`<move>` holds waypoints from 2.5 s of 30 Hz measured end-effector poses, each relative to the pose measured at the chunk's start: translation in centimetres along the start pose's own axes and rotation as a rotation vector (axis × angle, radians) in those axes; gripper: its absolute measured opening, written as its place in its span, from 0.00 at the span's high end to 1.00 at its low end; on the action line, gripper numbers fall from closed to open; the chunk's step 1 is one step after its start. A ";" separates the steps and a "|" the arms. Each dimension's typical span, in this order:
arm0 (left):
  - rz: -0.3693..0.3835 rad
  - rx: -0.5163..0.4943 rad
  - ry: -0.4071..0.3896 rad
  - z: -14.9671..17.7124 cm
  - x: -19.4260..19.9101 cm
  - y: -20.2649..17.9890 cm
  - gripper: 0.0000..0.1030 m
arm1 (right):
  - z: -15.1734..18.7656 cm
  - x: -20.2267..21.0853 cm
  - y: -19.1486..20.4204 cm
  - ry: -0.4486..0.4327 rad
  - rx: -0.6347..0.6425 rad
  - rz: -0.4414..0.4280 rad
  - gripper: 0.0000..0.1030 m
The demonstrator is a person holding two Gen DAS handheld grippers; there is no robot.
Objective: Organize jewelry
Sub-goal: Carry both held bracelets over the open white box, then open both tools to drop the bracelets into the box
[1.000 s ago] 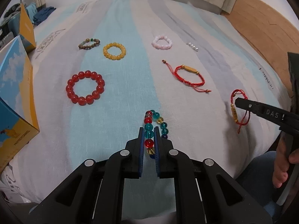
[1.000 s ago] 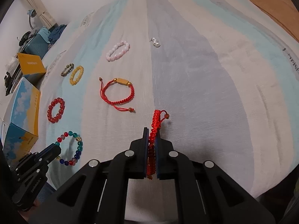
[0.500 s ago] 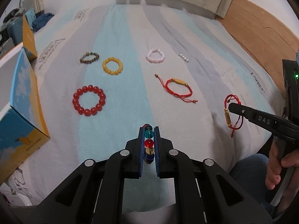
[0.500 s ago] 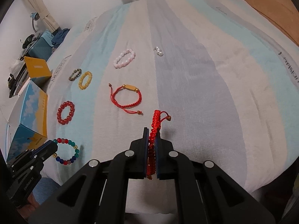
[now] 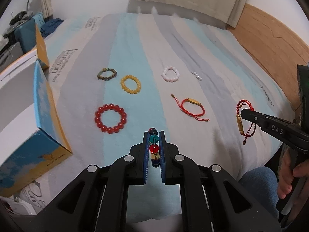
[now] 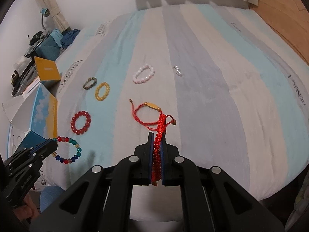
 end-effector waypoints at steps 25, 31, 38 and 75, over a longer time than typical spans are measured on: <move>-0.105 0.085 -0.104 -4.7 6.8 10.6 0.92 | -5.2 0.8 14.3 -0.055 0.192 -0.046 0.95; -0.133 0.131 -0.117 -4.6 8.3 14.3 0.92 | -6.0 0.5 19.0 -0.061 0.249 -0.075 0.95; -0.184 0.176 -0.124 -4.0 9.9 18.6 0.92 | -6.1 -0.3 24.8 -0.059 0.310 -0.124 0.95; -0.350 0.439 0.056 7.0 7.0 37.0 0.92 | 2.4 -12.7 43.9 0.186 0.553 -0.235 0.95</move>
Point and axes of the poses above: each gripper's, at about its wrist camera, not at the fingertips, and x roughly against the way its jaws point, y to its left, z to its underside, the point moved 5 cm from there along -x, roughly the way its jaws point, and after that the axes turned 4 degrees about -z, right-handed, at the moved point
